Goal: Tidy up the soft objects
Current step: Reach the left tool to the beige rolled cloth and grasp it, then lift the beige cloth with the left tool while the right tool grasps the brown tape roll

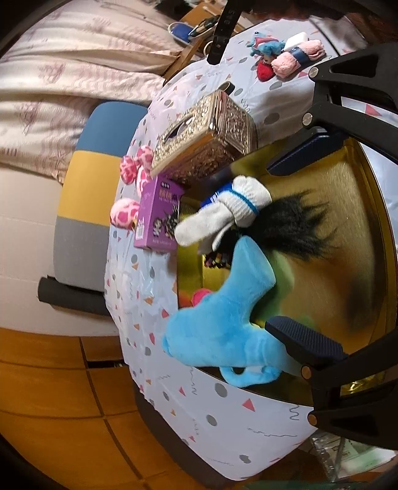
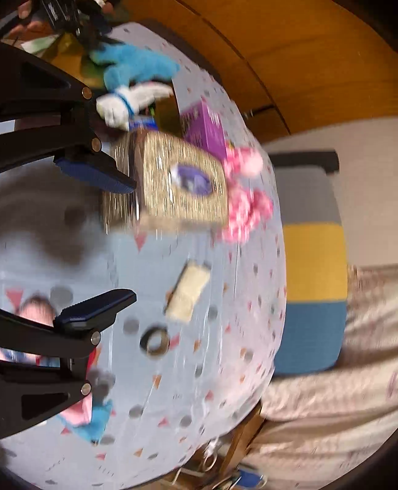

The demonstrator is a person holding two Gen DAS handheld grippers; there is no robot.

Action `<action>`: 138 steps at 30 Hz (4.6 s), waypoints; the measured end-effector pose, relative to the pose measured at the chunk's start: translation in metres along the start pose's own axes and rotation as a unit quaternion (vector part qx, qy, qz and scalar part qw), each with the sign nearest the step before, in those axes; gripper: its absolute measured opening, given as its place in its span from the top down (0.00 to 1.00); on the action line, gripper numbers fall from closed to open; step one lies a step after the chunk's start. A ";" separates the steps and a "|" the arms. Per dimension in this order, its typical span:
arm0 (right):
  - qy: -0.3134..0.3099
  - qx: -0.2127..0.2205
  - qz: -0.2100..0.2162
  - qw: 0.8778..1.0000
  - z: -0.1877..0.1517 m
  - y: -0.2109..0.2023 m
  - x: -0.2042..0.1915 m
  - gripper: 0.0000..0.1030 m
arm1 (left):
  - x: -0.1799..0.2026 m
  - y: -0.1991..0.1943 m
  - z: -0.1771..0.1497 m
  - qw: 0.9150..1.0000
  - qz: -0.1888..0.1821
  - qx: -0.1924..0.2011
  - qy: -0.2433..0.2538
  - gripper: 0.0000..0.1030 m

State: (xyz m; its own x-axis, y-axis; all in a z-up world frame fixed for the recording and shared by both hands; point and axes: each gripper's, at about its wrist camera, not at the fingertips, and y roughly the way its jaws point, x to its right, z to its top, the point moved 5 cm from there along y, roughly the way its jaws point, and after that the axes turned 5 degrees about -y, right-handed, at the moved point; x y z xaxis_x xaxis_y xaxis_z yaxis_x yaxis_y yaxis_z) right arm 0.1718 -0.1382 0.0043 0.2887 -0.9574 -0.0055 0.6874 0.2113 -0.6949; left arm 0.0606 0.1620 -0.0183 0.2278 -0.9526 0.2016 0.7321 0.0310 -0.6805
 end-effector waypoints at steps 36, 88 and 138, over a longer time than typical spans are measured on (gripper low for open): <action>0.330 0.024 -0.052 0.942 -0.046 -0.011 0.200 0.36 | 0.337 0.132 0.099 0.967 -0.186 -0.167 0.046 0.10; 0.348 -0.014 -0.001 0.938 -0.054 0.006 0.198 0.35 | 0.284 0.049 -0.017 0.920 -0.246 -0.124 0.279 0.80; 0.007 -0.166 -0.013 0.986 -0.078 0.110 0.058 0.53 | 0.179 0.052 -0.050 0.955 -0.225 -0.139 0.130 0.78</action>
State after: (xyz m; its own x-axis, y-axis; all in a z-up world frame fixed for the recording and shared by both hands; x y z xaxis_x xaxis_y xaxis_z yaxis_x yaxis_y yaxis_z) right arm 0.2123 -0.1861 -0.1281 0.2631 -0.9647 0.0074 0.4377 0.1125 -0.8921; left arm 0.1072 -0.0222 -0.0531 -0.2644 -0.8943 0.3610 0.5110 -0.4474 -0.7340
